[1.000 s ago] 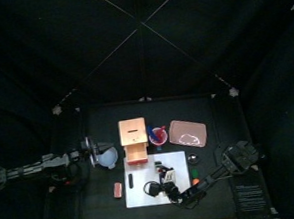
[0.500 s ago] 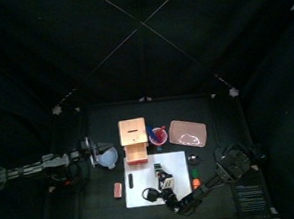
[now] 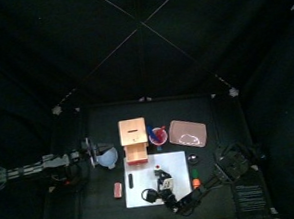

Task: Place sushi on board then cut the sushi with the knife then place the pieces on the plate
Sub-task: Pick knife at handle with right hand

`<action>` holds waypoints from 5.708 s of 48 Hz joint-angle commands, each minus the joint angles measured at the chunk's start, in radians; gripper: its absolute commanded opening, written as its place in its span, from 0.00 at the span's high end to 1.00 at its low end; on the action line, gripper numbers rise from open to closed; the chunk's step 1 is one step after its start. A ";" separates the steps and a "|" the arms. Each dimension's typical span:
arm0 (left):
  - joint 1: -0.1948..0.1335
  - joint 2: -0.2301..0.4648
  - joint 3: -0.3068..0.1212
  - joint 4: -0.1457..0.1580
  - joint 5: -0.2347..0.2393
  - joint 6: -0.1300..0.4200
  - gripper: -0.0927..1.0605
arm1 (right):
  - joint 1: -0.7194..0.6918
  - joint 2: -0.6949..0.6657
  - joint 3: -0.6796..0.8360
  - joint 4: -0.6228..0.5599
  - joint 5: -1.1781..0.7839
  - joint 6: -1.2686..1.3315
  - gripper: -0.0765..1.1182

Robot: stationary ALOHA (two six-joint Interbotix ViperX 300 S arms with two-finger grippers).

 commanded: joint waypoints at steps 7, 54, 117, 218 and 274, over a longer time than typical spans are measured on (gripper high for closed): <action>0.003 0.003 -0.012 0.000 -0.009 0.003 0.91 | 0.002 -0.032 -0.031 0.005 -0.003 0.005 0.14; 0.003 0.003 -0.002 -0.002 -0.009 0.003 0.91 | -0.098 -0.241 0.114 0.028 -0.192 0.040 0.14; 0.017 0.003 0.003 -0.006 -0.003 -0.002 0.91 | -0.060 -0.189 0.037 0.255 -0.344 0.041 0.14; 0.086 0.071 -0.086 -0.005 -0.025 0.002 0.91 | -0.948 -0.816 0.483 0.994 -0.884 -1.318 0.15; 0.129 0.071 -0.014 -0.018 -0.023 0.002 0.91 | -0.919 -0.439 0.061 0.882 -0.428 -1.394 0.15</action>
